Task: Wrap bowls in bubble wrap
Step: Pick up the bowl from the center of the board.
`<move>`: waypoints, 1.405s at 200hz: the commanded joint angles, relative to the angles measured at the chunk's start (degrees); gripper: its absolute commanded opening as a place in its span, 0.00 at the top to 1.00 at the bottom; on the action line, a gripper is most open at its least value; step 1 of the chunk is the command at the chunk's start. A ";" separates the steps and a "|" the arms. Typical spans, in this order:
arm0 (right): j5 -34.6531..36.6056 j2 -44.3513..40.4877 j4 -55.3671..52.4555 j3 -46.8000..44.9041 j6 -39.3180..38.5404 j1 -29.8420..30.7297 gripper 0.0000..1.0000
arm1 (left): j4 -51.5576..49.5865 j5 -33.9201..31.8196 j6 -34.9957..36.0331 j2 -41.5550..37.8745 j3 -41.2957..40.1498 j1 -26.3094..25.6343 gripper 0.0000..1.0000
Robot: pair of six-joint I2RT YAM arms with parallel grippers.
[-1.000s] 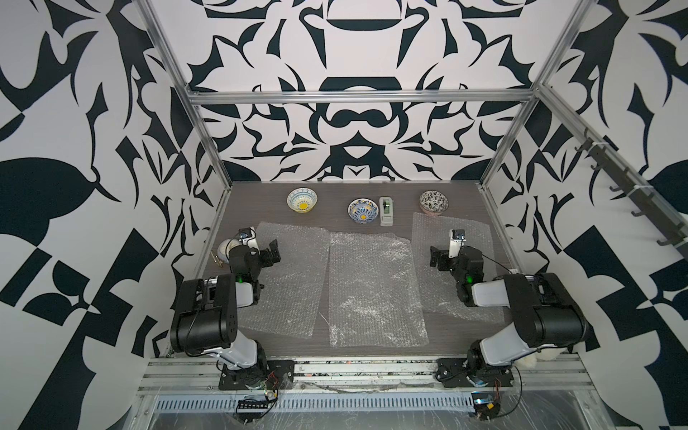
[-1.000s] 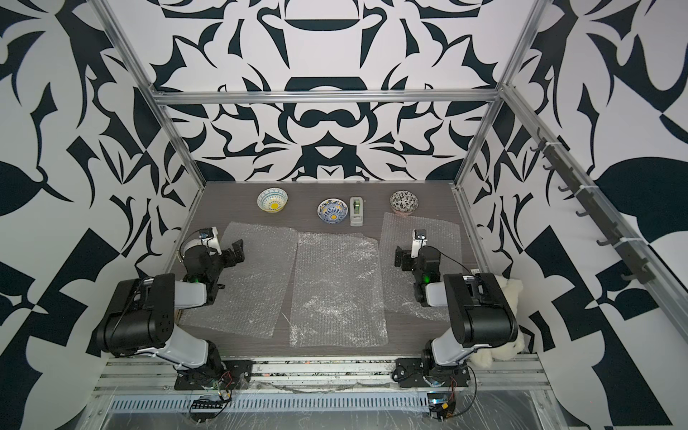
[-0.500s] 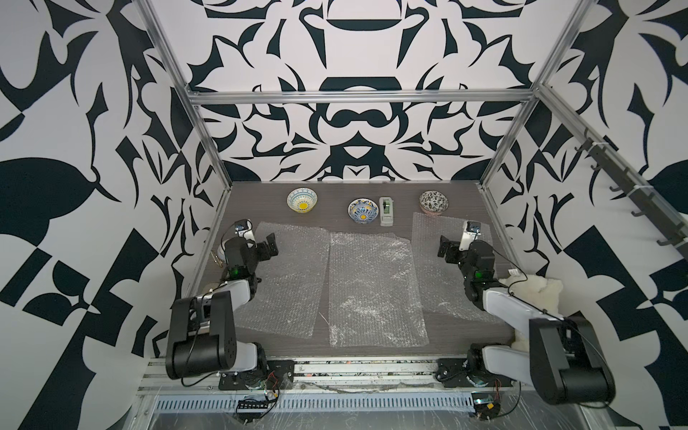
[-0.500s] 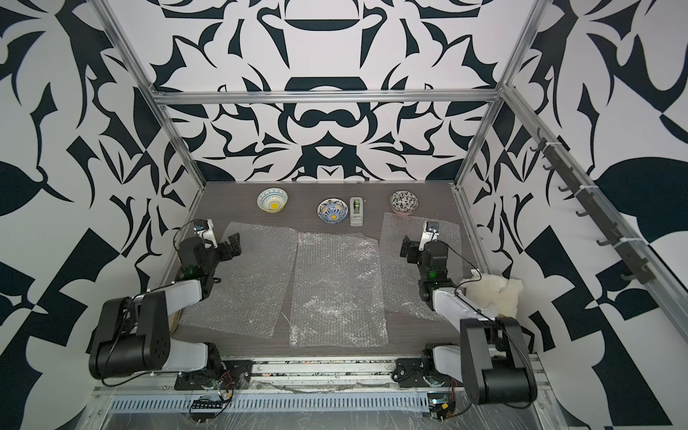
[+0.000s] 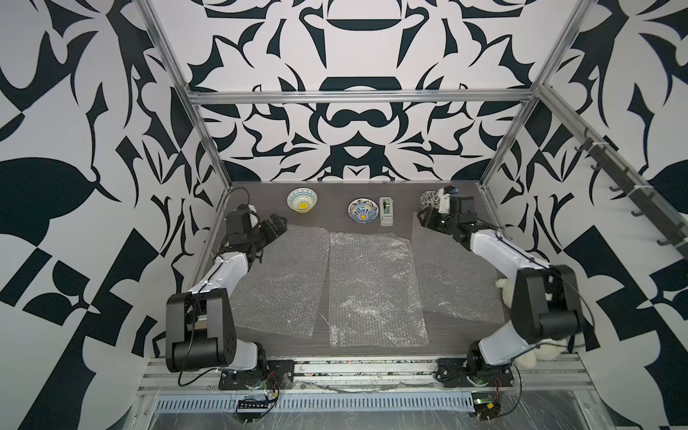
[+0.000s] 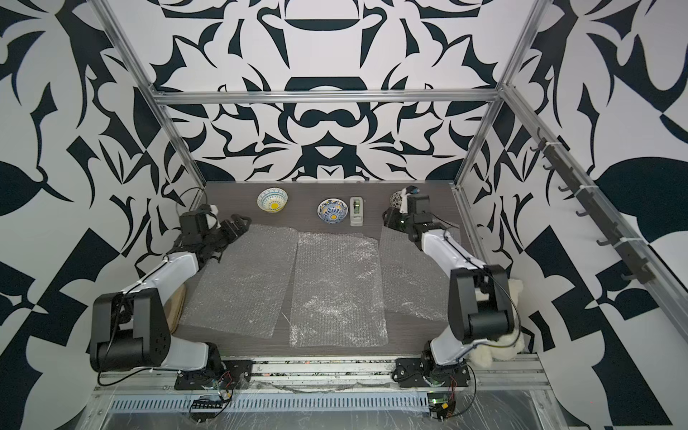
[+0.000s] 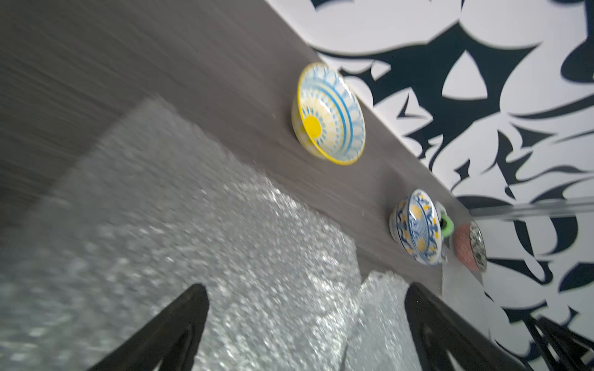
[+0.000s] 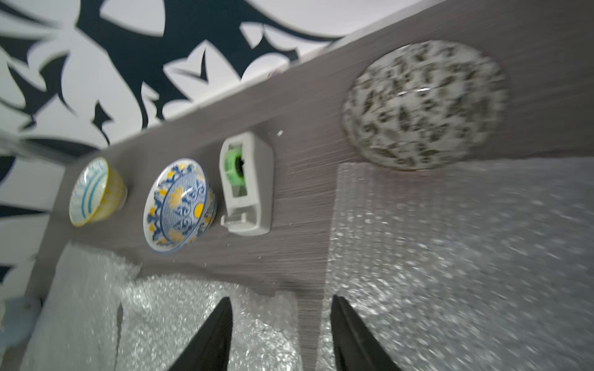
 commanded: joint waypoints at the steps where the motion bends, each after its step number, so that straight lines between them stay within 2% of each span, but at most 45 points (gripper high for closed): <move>1: -4.47 6.43 -10.44 10.26 1.37 5.64 0.51 | -4.87 -0.23 -0.49 -0.01 1.03 -8.02 0.00; 26: -4.61 17.75 -18.12 23.89 3.58 8.72 0.57 | -6.45 -3.29 -0.51 0.54 1.24 -14.26 0.00; 49: -4.02 25.18 -22.09 32.78 4.58 9.94 0.57 | -6.97 -5.17 -1.69 0.04 0.38 -18.30 0.00; 101: -0.36 33.71 -26.05 43.22 4.58 10.50 0.58 | -6.74 -8.95 -3.82 -1.35 -2.62 -25.43 0.00; 136: -0.94 37.28 -26.33 47.38 5.00 10.50 0.69 | -6.39 -9.29 -4.17 -1.22 -3.04 -26.10 0.00; 151: -0.88 37.80 -25.70 48.35 5.39 10.50 0.73 | -6.41 -9.39 -4.09 -1.74 -3.07 -26.25 0.00; 172: -0.51 38.32 -25.85 50.39 5.30 10.41 0.91 | -6.73 -9.96 -4.00 -2.51 -3.14 -26.18 0.00; 189: -1.09 38.42 -26.19 52.02 5.01 10.35 0.99 | -7.26 -10.22 -3.74 -3.17 -3.47 -26.20 0.00; 242: -6.16 32.71 -26.03 51.23 3.45 10.31 1.00 | -9.51 -12.40 -2.77 -6.18 -3.72 -26.20 0.00; 281: -14.11 21.35 -26.11 40.34 1.41 10.71 1.00 | -9.25 -13.24 -3.16 -8.26 -4.20 -26.18 0.00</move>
